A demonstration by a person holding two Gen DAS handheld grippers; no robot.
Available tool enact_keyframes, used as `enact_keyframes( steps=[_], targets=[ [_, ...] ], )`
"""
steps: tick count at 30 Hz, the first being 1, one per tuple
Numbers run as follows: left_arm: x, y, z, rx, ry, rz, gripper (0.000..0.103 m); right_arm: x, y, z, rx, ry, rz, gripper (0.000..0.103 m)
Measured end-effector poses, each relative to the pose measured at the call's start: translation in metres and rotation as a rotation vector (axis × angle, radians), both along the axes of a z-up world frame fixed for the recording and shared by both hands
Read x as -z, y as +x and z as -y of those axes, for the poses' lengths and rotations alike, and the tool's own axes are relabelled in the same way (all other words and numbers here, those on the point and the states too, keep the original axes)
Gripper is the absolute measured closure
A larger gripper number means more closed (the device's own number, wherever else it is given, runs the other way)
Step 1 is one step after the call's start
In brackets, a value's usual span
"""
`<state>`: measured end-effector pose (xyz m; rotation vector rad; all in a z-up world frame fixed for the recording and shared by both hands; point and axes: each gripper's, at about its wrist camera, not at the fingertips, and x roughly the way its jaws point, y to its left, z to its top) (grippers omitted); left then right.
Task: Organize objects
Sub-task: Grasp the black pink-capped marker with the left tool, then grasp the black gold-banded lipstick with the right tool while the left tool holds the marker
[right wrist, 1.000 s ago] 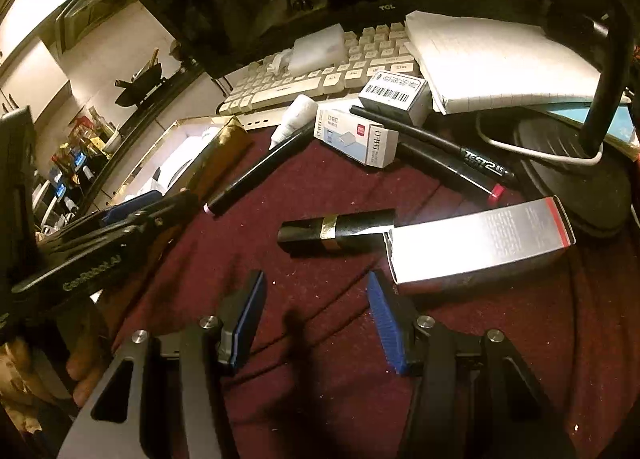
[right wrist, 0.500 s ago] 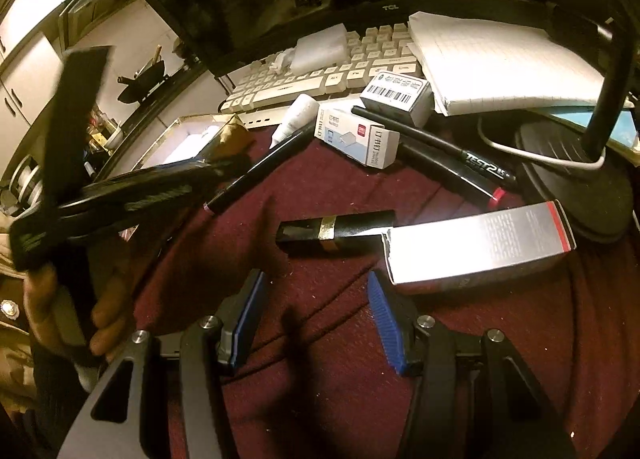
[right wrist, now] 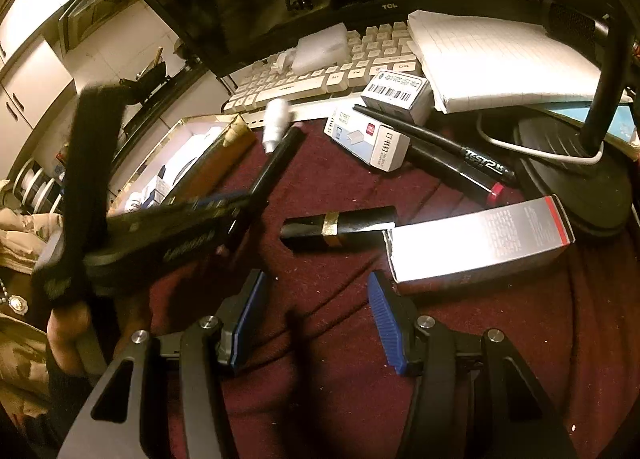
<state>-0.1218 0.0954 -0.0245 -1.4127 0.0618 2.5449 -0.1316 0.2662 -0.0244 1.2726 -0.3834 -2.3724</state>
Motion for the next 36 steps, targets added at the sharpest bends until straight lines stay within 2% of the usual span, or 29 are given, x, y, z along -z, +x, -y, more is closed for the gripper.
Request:
enact_keyframes(
  steps=[5,10,17,21,26,28,31,34,36],
  targets=[
    [-0.002,0.037,0.016,-0.014,0.049,0.017,0.089,-0.001,-0.014,0.008,0.028,-0.028,0.032,0.050],
    [-0.004,0.064,0.026,-0.001,0.047,0.020,0.089,0.000,-0.032,0.014,0.103,-0.010,0.070,0.050],
    [-0.002,0.066,0.041,-0.023,0.083,0.017,0.089,0.001,-0.044,0.011,0.238,-0.032,0.122,0.050],
    [-0.003,0.067,0.043,-0.022,0.085,0.014,0.089,-0.001,-0.051,0.024,0.252,0.070,0.086,0.050],
    [-0.003,0.070,0.042,-0.026,0.068,0.004,0.089,0.001,-0.040,0.046,0.195,0.184,0.011,0.052],
    [-0.003,0.070,0.041,-0.025,0.056,0.000,0.089,0.002,-0.036,0.045,0.199,0.211,-0.013,0.065],
    [-0.003,0.071,0.039,-0.026,0.043,-0.005,0.089,0.003,-0.032,0.034,0.195,0.183,-0.016,0.078],
    [-0.003,0.071,0.037,-0.028,0.032,-0.005,0.089,0.004,-0.029,0.025,0.175,0.118,-0.007,0.086],
    [-0.003,0.071,0.036,-0.027,0.024,-0.006,0.089,0.005,-0.025,0.025,0.147,0.106,-0.018,0.086]
  ],
)
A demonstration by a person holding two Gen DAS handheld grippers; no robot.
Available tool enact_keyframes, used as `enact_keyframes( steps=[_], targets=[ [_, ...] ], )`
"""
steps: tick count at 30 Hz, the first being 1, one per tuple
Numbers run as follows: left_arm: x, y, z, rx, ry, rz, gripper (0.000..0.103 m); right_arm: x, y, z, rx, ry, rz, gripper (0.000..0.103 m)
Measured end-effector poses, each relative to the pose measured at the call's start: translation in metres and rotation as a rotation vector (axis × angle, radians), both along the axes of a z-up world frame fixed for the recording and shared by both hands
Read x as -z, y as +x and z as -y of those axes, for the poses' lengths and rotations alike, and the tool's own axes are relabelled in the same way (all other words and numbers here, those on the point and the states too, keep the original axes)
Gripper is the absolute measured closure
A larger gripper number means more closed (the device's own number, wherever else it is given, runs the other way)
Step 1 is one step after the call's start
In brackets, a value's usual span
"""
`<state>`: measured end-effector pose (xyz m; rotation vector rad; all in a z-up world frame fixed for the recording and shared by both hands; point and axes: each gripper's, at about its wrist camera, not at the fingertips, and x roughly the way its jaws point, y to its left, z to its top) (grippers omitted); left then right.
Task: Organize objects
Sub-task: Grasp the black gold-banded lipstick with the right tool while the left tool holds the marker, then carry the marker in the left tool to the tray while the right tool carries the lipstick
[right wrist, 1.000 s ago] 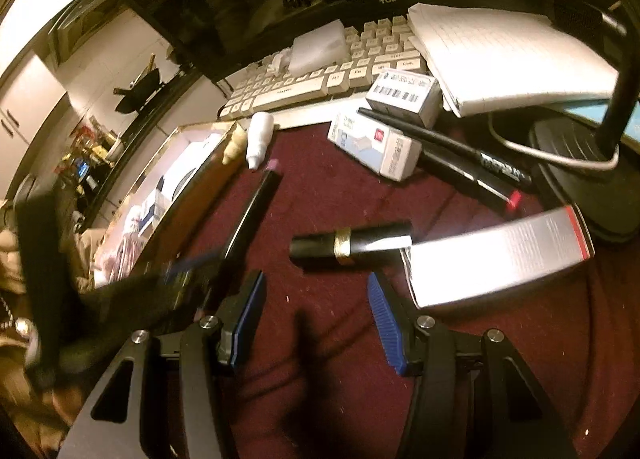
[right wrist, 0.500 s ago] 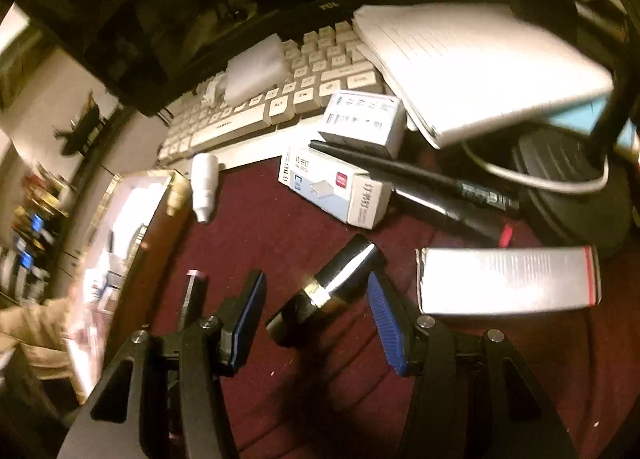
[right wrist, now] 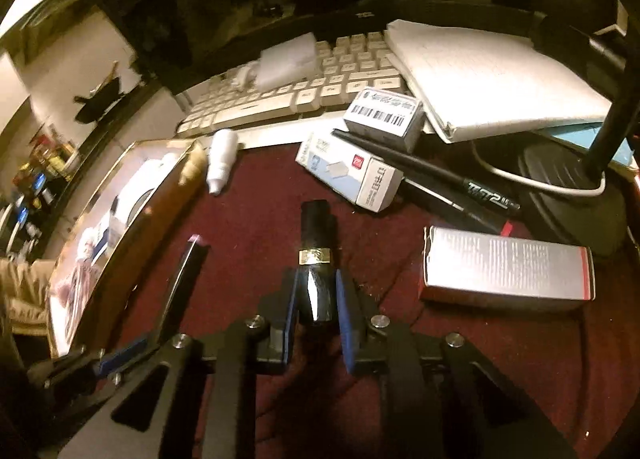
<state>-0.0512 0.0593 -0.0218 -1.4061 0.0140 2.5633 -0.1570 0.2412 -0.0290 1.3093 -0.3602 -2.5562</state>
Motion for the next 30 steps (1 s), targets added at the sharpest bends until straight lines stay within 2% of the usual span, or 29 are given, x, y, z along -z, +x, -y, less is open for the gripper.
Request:
enact_keyframes(
  steps=[3,6,9,14,22,27,30],
  targets=[
    [0.000,-0.001,-0.001,-0.001,-0.009,-0.001,0.089,0.001,0.008,0.005,-0.065,-0.026,-0.003,0.086],
    [0.000,-0.001,-0.002,0.000,-0.007,-0.001,0.089,-0.001,0.015,0.014,-0.104,0.016,-0.029,0.086],
    [0.001,-0.003,-0.002,0.000,0.000,0.007,0.089,0.001,0.018,0.018,-0.140,-0.010,-0.035,0.086],
    [-0.004,-0.010,0.003,-0.008,0.058,0.025,0.089,0.003,0.017,0.019,-0.153,-0.023,-0.038,0.086],
    [0.001,-0.023,-0.009,-0.003,-0.005,0.009,0.089,0.004,0.016,0.016,-0.158,-0.053,-0.033,0.086],
    [0.003,-0.020,-0.009,-0.006,-0.002,-0.034,0.088,0.004,0.017,0.016,-0.162,-0.049,-0.036,0.086],
    [0.001,-0.015,-0.007,-0.017,0.011,-0.045,0.088,0.007,0.018,0.010,-0.163,-0.108,-0.026,0.086]
  ],
)
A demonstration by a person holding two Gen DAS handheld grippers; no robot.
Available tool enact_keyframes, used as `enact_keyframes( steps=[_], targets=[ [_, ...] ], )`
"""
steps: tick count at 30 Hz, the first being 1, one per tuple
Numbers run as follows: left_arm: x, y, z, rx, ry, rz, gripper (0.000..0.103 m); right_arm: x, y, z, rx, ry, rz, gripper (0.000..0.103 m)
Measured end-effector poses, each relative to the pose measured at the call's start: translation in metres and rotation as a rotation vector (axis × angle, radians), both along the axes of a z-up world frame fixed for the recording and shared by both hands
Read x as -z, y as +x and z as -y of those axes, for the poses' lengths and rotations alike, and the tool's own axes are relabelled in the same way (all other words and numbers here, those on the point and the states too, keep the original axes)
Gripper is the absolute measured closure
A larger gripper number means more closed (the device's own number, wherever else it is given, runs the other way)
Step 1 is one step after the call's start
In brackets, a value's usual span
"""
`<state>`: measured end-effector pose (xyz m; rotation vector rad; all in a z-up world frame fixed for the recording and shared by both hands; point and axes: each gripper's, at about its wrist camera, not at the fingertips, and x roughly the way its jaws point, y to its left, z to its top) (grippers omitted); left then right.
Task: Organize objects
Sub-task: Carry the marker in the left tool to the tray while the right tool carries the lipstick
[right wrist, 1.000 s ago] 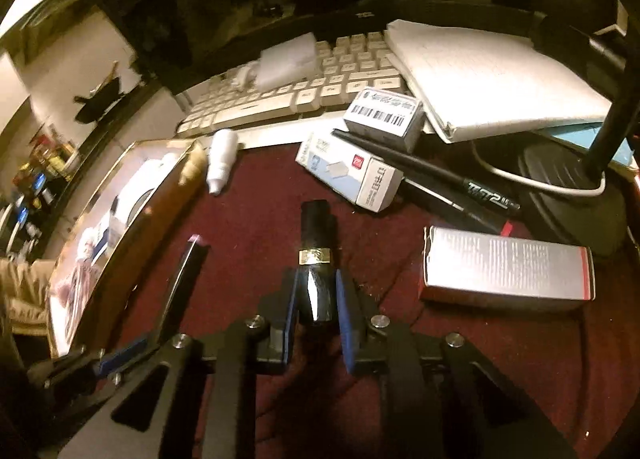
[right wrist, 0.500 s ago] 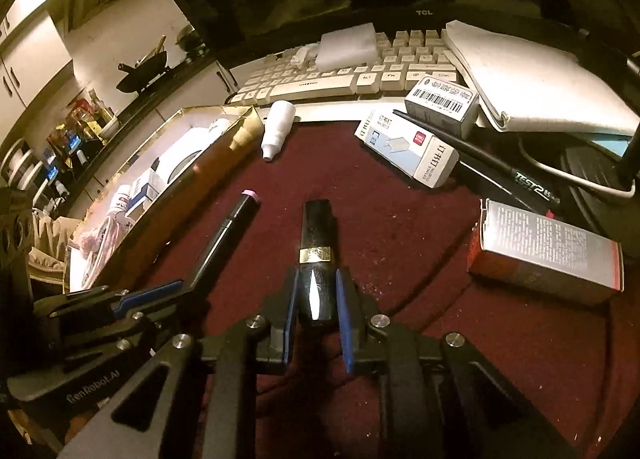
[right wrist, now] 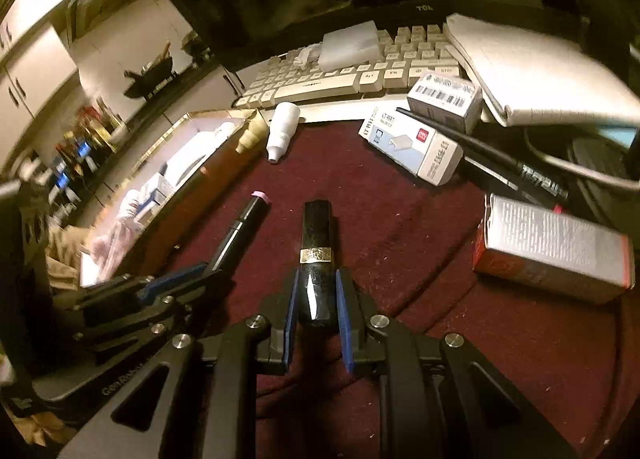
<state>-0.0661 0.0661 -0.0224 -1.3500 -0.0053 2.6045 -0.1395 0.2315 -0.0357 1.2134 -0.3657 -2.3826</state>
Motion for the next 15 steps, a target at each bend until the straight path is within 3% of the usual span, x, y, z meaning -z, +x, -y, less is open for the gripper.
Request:
enact_keyframes(
  steps=[5,15],
  targets=[
    [-0.014,0.008,0.012,-0.051,0.008,-0.038,0.088,0.002,0.007,0.003,-0.048,-0.087,0.040,0.086],
    [-0.042,0.014,0.042,-0.168,0.015,-0.087,0.088,-0.021,0.013,0.024,-0.084,-0.088,0.008,0.086]
  ],
)
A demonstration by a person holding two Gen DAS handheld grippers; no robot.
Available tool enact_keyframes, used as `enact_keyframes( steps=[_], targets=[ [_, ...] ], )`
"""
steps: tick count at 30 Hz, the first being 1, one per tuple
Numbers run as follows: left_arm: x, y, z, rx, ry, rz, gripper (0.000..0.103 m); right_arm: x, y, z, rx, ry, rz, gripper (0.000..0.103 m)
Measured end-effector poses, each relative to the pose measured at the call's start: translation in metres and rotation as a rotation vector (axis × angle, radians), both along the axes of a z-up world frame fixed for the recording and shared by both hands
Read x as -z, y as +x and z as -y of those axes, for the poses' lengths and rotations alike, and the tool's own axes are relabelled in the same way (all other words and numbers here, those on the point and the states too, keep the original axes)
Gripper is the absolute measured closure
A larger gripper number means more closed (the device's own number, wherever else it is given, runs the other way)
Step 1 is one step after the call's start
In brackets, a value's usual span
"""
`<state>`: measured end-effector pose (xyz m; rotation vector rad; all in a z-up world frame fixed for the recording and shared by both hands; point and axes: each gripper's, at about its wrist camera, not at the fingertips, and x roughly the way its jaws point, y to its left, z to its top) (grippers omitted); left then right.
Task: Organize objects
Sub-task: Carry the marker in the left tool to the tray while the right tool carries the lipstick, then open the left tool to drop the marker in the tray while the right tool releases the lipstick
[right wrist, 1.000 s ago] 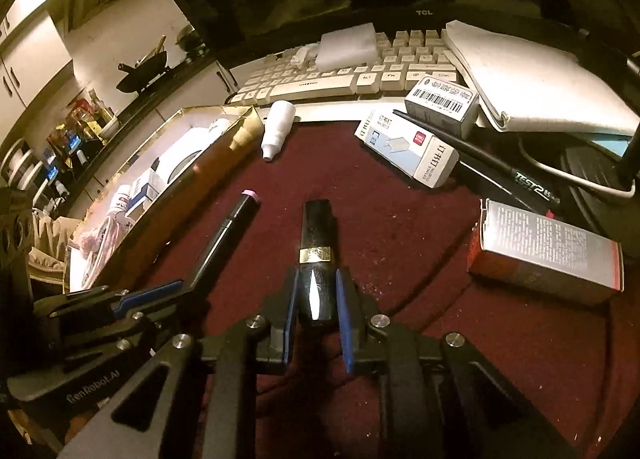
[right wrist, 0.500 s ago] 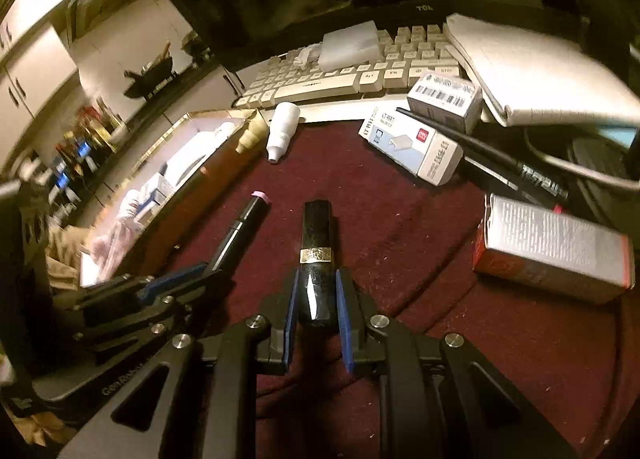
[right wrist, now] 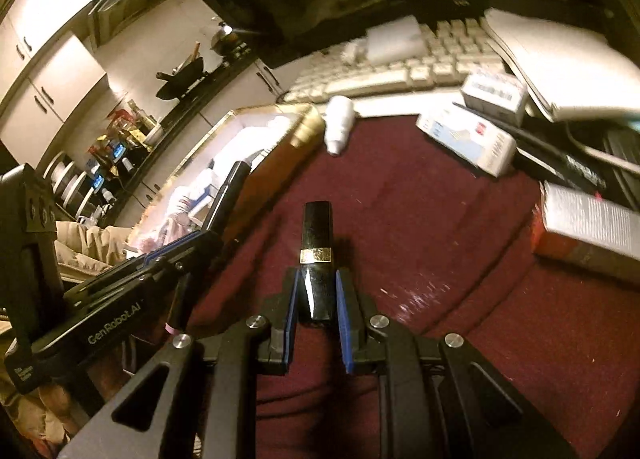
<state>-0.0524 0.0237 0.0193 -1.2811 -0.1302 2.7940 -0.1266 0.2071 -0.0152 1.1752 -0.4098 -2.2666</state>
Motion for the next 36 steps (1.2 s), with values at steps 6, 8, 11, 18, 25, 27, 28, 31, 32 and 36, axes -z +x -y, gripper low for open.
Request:
enact_keyframes(
  steps=[6,8,11,18,25,27,28,31,32,36],
  targets=[
    [-0.012,0.000,0.020,-0.049,0.028,-0.023,0.088,-0.022,-0.002,0.024,-0.043,0.013,-0.049,0.086],
    [-0.013,-0.002,0.026,-0.063,0.031,-0.023,0.088,-0.028,-0.006,0.031,-0.053,0.019,-0.061,0.086],
    [-0.013,-0.006,0.037,-0.091,0.035,-0.022,0.088,-0.033,-0.013,0.042,-0.066,0.033,-0.071,0.086],
    [-0.011,-0.019,0.066,-0.171,0.063,-0.012,0.088,-0.041,-0.036,0.075,-0.118,0.046,-0.078,0.086],
    [-0.007,-0.035,0.094,-0.238,0.105,0.019,0.088,-0.035,-0.068,0.111,-0.146,0.007,-0.034,0.086],
    [-0.004,-0.040,0.100,-0.261,0.109,0.036,0.088,-0.030,-0.074,0.120,-0.145,-0.002,-0.019,0.086],
    [-0.003,-0.042,0.102,-0.267,0.116,0.043,0.088,-0.027,-0.078,0.123,-0.140,-0.007,-0.002,0.086],
    [0.003,-0.050,0.106,-0.278,0.134,0.066,0.088,-0.022,-0.082,0.128,-0.141,-0.023,-0.005,0.086],
    [0.006,-0.053,0.106,-0.285,0.138,0.078,0.088,-0.021,-0.083,0.129,-0.139,-0.019,-0.010,0.086],
    [0.008,-0.058,0.111,-0.328,0.148,0.092,0.089,-0.015,-0.084,0.132,-0.156,-0.018,-0.017,0.086]
  ],
)
